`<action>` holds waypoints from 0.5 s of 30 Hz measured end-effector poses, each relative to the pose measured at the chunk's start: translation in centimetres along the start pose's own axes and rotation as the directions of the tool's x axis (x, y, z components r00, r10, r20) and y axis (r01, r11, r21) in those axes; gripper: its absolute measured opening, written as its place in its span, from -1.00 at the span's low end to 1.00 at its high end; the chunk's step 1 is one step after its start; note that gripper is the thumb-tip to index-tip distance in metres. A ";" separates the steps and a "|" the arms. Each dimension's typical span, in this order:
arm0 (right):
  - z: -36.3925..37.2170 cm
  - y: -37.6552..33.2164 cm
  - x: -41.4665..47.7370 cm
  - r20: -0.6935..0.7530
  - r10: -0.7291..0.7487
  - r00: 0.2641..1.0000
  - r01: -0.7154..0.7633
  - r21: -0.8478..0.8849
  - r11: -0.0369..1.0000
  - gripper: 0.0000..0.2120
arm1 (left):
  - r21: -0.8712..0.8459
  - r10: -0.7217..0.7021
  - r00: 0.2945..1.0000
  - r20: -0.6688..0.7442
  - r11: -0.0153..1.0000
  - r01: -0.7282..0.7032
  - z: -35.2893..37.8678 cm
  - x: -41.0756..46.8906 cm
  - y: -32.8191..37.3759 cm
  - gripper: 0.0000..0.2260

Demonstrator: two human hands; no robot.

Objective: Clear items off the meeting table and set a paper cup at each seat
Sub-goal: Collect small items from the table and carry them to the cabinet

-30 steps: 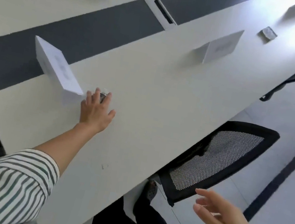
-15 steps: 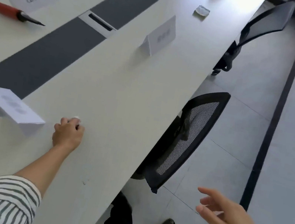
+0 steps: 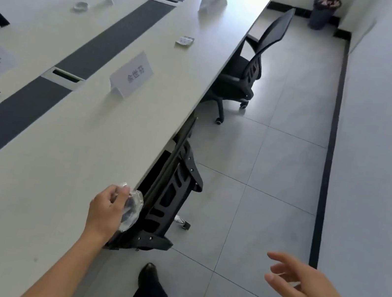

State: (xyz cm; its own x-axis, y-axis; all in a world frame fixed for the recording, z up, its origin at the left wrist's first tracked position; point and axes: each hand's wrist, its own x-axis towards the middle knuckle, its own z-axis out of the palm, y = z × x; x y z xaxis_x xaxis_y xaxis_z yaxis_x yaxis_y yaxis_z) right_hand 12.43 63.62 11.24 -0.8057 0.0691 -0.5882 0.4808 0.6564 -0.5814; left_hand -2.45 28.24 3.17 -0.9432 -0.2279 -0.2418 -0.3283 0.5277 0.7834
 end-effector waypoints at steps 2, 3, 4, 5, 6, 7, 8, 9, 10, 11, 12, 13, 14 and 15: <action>-1.6 1.8 0.3 -0.018 0.010 1.000 -0.009 0.042 0.999 -0.73 | -0.018 0.056 0.998 0.040 0.998 -0.056 2.0 -1.5 2.9 -0.61; -2.3 2.6 0.6 -0.023 0.015 1.000 -0.013 0.059 0.998 -0.74 | -0.017 0.088 0.994 0.067 0.996 -0.087 2.9 -2.0 4.3 -0.61; -3.0 3.2 1.1 -0.025 0.020 1.000 -0.018 0.067 0.998 -0.74 | -0.010 0.117 0.989 0.095 0.993 -0.116 3.8 -2.4 5.6 -0.62; -3.7 3.7 1.7 -0.022 0.022 1.000 -0.020 0.073 0.997 -0.74 | -0.003 0.149 0.982 0.116 0.989 -0.150 4.7 -2.5 6.6 -0.65; -4.4 4.1 2.4 -0.022 0.027 0.999 -0.025 0.080 0.996 -0.75 | 0.007 0.183 0.974 0.131 0.983 -0.185 5.5 -2.5 7.4 -0.67; -5.1 4.3 3.2 -0.024 0.030 0.999 -0.028 0.092 0.995 -0.75 | 0.018 0.215 0.966 0.146 0.975 -0.220 6.4 -2.3 8.2 -0.69; -5.8 4.4 4.1 -0.027 0.034 0.999 -0.031 0.104 0.994 -0.76 | 0.027 0.241 0.956 0.164 0.968 -0.249 7.2 -1.9 9.0 -0.70; -6.6 4.5 5.0 -0.030 0.037 0.999 -0.033 0.114 0.993 -0.76 | 0.031 0.258 0.948 0.188 0.963 -0.268 8.1 -1.4 9.8 -0.72; -7.4 4.5 6.0 -0.035 0.043 0.998 -0.038 0.120 0.992 -0.76 | 0.035 0.265 0.940 0.216 0.960 -0.279 9.1 -0.7 10.5 -0.74; -8.3 4.5 7.1 -0.043 0.049 0.998 -0.044 0.123 0.991 -0.76 | 0.037 0.268 0.933 0.240 0.958 -0.285 10.2 0.3 11.1 -0.76; -9.2 4.5 8.1 -0.056 0.059 0.997 -0.052 0.127 0.990 -0.76 | 0.035 0.269 0.928 0.259 0.957 -0.288 11.3 1.3 11.8 -0.76; -10.3 4.6 9.3 -0.073 0.072 0.995 -0.061 0.133 0.989 -0.77 | 0.032 0.273 0.923 0.273 0.956 -0.292 12.4 2.6 12.6 -0.76; -11.6 4.7 10.5 -0.088 0.087 0.992 -0.075 0.137 0.988 -0.76 | 0.029 0.274 0.918 0.287 0.955 -0.294 13.5 3.9 13.5 -0.75; -12.9 4.7 11.7 -0.100 0.105 0.989 -0.091 0.139 0.986 -0.76 | 0.027 0.273 0.914 0.301 0.955 -0.294 14.7 5.4 14.5 -0.74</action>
State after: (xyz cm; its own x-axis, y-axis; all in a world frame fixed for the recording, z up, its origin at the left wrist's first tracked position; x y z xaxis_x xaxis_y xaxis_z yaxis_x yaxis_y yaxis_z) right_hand 0.80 77.21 8.95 -0.7810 0.2123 -0.5873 0.5955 0.5365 -0.5979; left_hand -13.02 46.69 4.85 -0.9668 0.1819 -0.1795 -0.0376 0.5935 0.8040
